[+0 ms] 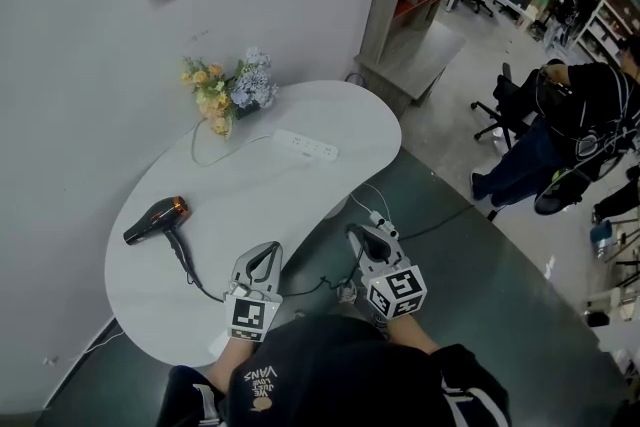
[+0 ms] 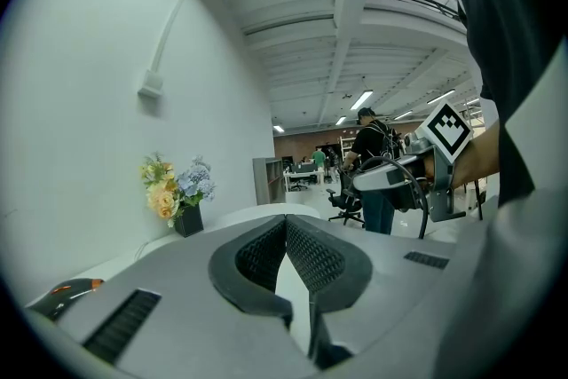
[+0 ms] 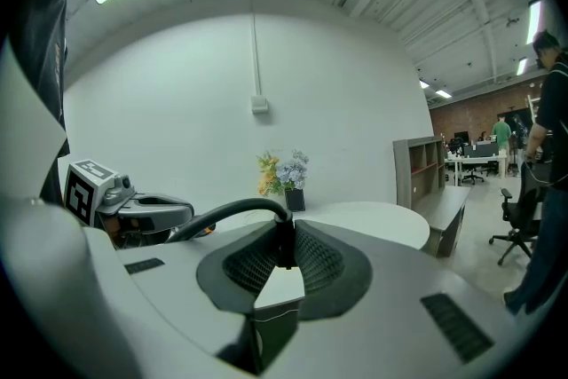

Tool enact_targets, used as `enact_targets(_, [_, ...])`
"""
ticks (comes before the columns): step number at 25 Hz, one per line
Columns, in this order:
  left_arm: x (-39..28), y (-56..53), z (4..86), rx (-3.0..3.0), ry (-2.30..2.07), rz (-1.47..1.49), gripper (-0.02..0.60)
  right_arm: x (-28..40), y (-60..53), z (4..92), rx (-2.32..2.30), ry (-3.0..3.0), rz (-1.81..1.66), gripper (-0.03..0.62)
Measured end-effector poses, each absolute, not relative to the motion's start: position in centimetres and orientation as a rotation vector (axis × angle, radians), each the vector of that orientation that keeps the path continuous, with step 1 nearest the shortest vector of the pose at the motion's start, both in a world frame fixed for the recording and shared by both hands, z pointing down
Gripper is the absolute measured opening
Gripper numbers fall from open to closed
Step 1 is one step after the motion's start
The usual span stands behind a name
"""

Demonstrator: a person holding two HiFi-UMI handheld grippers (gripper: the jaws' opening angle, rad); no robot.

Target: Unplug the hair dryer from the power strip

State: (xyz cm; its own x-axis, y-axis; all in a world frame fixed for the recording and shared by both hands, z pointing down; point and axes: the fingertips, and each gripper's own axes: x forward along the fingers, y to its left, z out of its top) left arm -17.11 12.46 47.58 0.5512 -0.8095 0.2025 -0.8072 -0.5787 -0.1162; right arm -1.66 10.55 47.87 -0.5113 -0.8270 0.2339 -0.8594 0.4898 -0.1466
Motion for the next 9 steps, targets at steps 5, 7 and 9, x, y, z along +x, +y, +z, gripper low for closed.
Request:
enact_targets(5, [-17.04,12.95,47.44,-2.757,1.433,-0.360,0.018,-1.69,11.12,47.85,1.485,-2.599,0.373,0.072])
enact_targets(7, [-16.94,13.18,47.33,-2.755,1.430,-0.360,0.019,-1.65,11.36,47.84,1.483,-2.601,0.377,0.072])
enact_targets(9, [-16.90,13.45,47.28,-2.752,1.428,-0.364,0.019,-1.66,11.59,47.83,1.480,-2.603,0.379,0.072])
